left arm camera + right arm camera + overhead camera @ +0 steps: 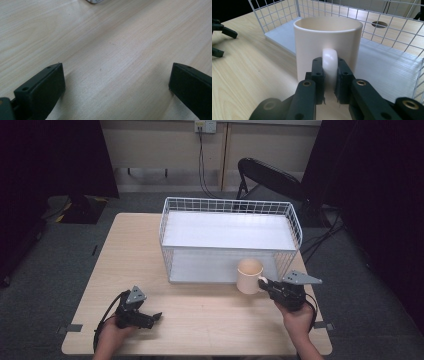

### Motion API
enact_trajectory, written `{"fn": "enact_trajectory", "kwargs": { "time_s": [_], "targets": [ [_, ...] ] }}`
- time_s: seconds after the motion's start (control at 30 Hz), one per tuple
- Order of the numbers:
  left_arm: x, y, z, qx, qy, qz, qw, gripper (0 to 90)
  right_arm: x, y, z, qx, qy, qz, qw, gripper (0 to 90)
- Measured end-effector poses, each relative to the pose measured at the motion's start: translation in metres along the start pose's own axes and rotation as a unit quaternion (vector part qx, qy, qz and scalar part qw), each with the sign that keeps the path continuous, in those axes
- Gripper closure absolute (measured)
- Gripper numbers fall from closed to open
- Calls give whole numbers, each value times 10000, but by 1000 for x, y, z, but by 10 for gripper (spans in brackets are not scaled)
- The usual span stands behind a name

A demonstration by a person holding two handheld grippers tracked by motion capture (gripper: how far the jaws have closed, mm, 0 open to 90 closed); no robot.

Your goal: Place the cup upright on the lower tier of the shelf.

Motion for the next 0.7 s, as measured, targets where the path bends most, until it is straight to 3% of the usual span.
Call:
{"fn": "enact_trajectory", "kwargs": {
  "time_s": [0.7],
  "targets": [
    [0,0,0,-3,-1,-3,10000,0,0,4,-13,39,-184,27,9998,803]
  ]
}}
Point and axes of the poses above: each handheld gripper's, and its own axes: z roughly backward along the jaws, y roughly out of its top, x roughly to its right, the point moved 2 cm from there along -z, roughly forward along the jaws, and after that the axes turned 2 degrees about -y, right-handed, at the moved point
